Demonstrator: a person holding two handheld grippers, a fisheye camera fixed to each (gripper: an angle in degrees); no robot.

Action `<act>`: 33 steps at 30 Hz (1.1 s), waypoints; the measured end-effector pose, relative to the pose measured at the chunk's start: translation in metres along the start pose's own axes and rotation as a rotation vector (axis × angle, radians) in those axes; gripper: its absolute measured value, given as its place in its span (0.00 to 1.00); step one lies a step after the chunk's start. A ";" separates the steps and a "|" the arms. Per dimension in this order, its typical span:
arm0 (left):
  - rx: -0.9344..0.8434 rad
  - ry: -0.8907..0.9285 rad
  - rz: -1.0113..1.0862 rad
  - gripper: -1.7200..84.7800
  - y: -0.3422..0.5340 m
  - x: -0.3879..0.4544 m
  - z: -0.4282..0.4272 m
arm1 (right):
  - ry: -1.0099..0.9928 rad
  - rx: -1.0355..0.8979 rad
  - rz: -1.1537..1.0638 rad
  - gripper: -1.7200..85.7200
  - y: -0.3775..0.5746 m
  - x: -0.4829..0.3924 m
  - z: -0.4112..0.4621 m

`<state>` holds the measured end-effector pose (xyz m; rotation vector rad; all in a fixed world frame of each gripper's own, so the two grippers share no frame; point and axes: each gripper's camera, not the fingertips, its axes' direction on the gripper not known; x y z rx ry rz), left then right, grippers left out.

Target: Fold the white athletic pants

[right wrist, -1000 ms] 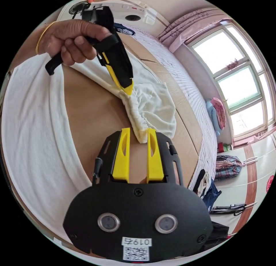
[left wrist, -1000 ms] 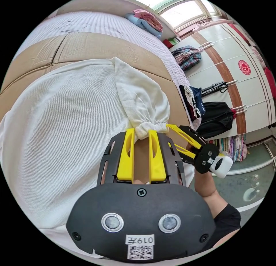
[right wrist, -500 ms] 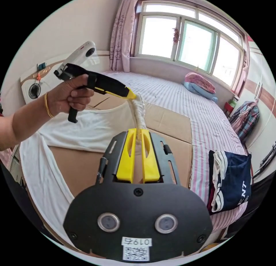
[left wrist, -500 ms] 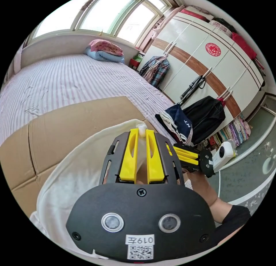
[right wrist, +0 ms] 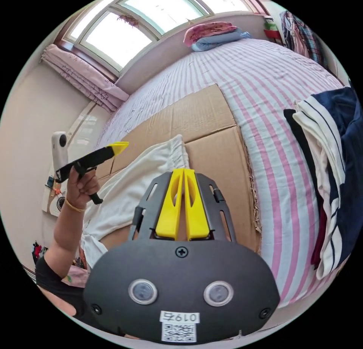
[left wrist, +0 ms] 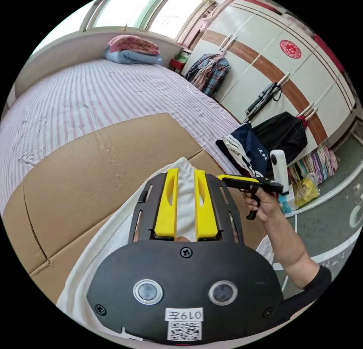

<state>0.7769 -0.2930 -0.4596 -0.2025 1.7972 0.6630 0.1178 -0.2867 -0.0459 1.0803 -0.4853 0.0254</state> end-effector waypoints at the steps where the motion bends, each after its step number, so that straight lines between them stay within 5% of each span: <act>1: 0.018 -0.047 0.087 0.09 0.025 0.019 -0.018 | 0.039 -0.001 -0.024 0.03 -0.004 -0.001 0.000; 7: -0.011 -0.347 0.433 0.09 0.192 0.114 -0.057 | 0.144 -0.082 -0.142 0.13 -0.031 0.001 0.018; 16: -0.152 -0.751 0.464 0.05 0.261 0.172 -0.007 | 0.215 -0.153 -0.130 0.11 -0.061 0.019 0.048; 28: -0.001 -0.658 0.330 0.03 0.269 0.207 -0.073 | 0.188 -0.130 -0.097 0.10 -0.088 0.035 0.019; 33: -0.109 -0.638 0.430 0.03 0.286 0.219 -0.062 | 0.237 -0.224 -0.055 0.10 -0.074 0.057 0.049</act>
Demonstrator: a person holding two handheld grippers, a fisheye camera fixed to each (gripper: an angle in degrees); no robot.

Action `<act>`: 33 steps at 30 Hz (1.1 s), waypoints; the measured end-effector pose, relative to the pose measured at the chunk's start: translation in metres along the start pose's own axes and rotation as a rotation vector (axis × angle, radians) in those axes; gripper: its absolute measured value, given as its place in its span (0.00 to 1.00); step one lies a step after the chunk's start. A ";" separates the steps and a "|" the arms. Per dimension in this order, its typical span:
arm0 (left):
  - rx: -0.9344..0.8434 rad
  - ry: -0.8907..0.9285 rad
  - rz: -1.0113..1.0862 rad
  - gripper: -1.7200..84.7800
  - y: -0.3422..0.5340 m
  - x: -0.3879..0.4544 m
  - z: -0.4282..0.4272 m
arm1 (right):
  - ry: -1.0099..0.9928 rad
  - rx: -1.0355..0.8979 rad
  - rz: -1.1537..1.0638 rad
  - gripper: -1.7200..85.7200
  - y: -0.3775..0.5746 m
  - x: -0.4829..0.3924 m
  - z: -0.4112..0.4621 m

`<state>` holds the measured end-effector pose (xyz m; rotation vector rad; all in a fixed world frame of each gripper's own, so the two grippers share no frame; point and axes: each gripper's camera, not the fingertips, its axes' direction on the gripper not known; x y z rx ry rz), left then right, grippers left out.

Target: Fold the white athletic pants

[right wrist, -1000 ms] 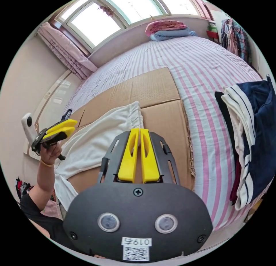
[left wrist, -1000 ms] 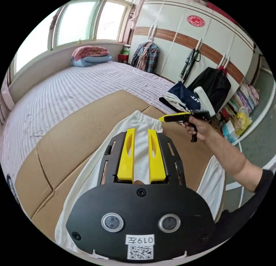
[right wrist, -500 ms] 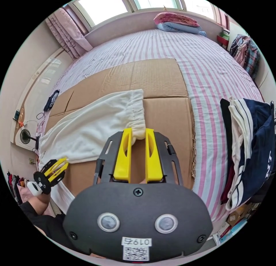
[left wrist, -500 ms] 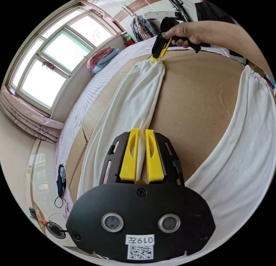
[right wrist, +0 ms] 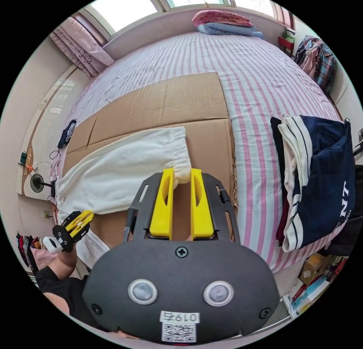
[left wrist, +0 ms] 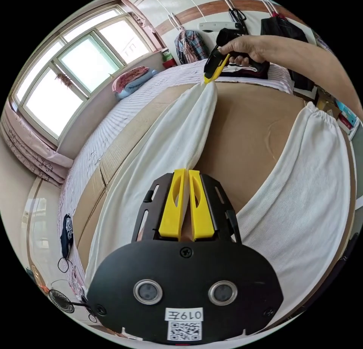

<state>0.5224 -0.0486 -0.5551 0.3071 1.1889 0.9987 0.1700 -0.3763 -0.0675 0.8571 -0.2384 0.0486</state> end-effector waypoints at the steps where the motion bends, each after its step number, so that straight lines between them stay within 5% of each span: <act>1: -0.006 0.004 0.005 0.03 0.002 0.002 -0.002 | -0.002 -0.001 0.014 0.10 0.002 0.003 0.008; 13: 0.034 0.204 -0.033 0.04 0.020 -0.051 -0.060 | 0.053 -0.021 0.003 0.14 0.014 -0.014 0.055; 19: 0.176 0.098 -0.154 0.04 0.094 -0.139 -0.146 | 0.083 0.113 0.020 0.15 0.041 -0.032 0.041; 23: 0.062 -0.114 -0.266 0.04 0.169 -0.238 -0.168 | -0.128 0.268 -0.406 0.12 0.052 -0.147 0.030; 29: -0.074 0.008 -0.315 0.05 0.242 -0.361 -0.171 | -0.176 0.172 -1.010 0.11 0.058 -0.393 0.109; 33: -0.119 0.029 -0.264 0.06 0.252 -0.393 -0.173 | -0.154 0.069 -1.149 0.11 0.056 -0.500 0.180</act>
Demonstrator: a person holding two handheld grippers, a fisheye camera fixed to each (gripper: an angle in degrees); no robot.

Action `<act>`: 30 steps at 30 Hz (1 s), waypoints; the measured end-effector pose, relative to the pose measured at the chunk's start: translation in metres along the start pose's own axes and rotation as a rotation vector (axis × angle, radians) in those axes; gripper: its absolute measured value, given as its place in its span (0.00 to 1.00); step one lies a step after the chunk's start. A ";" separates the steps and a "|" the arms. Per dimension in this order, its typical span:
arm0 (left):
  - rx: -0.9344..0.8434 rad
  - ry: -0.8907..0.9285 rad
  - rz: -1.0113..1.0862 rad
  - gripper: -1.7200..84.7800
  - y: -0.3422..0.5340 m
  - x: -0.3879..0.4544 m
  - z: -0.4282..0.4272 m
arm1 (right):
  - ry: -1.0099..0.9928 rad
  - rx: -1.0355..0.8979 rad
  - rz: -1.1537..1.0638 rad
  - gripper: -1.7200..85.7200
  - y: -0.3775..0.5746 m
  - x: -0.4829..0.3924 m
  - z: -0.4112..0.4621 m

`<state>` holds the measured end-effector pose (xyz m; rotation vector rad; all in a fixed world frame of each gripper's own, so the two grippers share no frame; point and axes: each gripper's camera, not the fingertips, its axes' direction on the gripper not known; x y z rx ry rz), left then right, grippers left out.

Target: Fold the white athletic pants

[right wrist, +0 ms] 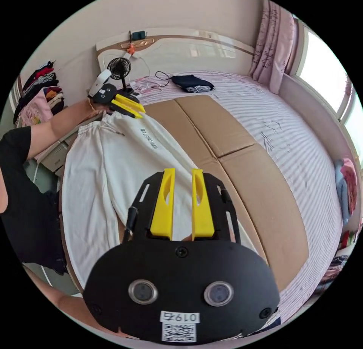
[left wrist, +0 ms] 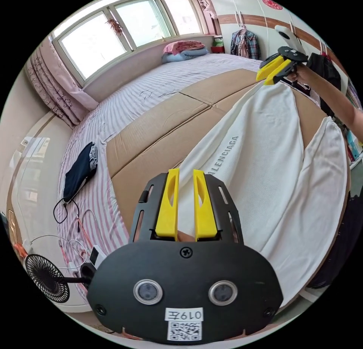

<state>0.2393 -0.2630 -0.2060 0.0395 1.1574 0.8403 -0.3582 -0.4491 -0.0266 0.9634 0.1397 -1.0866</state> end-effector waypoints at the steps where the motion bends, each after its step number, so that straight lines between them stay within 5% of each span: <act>1: -0.015 0.012 0.029 0.07 -0.001 -0.007 -0.001 | -0.012 -0.042 -0.026 0.11 -0.021 -0.008 0.027; 5: -0.078 0.038 0.113 0.09 0.001 -0.031 -0.006 | 0.054 -0.226 -0.107 0.11 -0.062 -0.030 0.107; 13: -0.122 0.119 0.165 0.05 -0.002 -0.070 -0.021 | 0.052 -0.301 -0.124 0.08 -0.079 -0.042 0.177; 30: -0.092 0.136 -0.044 0.03 -0.025 -0.166 -0.084 | 0.047 -0.165 0.041 0.01 -0.085 -0.017 0.231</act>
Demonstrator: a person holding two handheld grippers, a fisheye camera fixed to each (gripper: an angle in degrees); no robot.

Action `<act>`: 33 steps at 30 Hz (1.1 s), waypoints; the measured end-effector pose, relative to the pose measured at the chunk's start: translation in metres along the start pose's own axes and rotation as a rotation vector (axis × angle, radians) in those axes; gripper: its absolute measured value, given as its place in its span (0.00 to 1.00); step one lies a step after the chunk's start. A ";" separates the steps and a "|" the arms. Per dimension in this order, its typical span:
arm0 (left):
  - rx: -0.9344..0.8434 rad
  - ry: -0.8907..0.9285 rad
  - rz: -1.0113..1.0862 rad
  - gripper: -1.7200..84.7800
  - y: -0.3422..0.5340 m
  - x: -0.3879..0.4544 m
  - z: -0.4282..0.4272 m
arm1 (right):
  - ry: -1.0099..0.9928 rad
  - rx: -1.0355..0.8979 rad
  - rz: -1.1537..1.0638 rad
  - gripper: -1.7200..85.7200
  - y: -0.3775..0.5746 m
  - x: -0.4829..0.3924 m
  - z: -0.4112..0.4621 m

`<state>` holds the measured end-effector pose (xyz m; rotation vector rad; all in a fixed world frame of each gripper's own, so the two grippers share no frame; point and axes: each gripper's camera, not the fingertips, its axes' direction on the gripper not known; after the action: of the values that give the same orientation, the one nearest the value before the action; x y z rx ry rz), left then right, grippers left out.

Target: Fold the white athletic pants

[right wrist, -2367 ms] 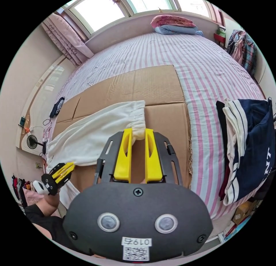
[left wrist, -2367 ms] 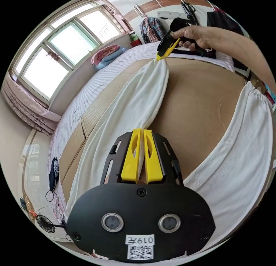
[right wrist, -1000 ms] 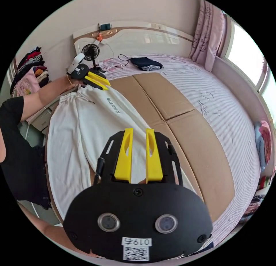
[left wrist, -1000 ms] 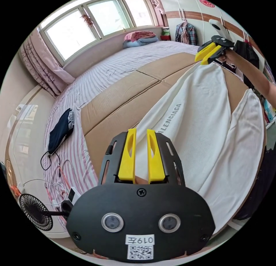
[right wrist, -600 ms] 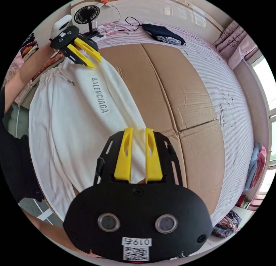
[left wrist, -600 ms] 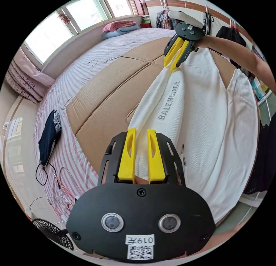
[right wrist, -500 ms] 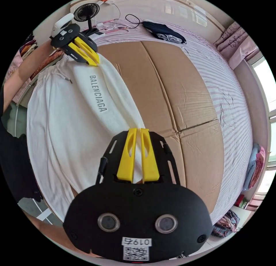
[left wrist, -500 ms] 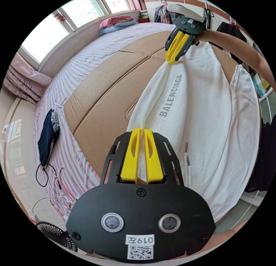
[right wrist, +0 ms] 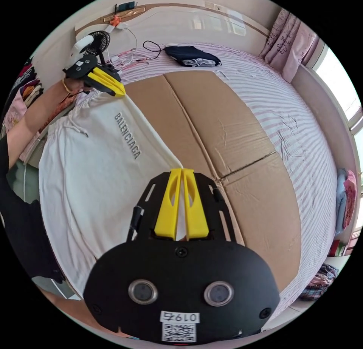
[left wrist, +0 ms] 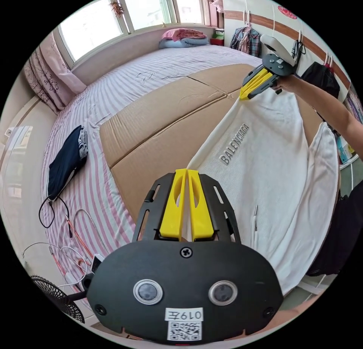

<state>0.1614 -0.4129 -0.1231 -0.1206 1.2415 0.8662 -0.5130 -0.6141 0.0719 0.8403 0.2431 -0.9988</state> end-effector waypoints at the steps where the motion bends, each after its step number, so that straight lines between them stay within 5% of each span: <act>1: -0.022 -0.016 -0.019 0.03 -0.003 -0.001 0.002 | -0.003 0.004 0.018 0.01 0.000 0.002 0.008; 18: -0.075 -0.130 -0.128 0.04 -0.019 -0.009 -0.038 | 0.116 -0.019 0.052 0.03 -0.004 0.000 0.056; 25: 0.068 0.042 -0.127 0.08 0.024 -0.042 -0.100 | -0.014 0.114 0.057 0.08 0.021 0.029 0.025; 33: -0.036 0.109 -0.054 0.13 0.050 -0.054 -0.112 | -0.059 0.063 -0.055 0.10 0.001 0.017 0.038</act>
<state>0.0404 -0.4641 -0.0992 -0.2322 1.3190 0.8440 -0.5096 -0.6518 0.0885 0.8637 0.1856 -1.0860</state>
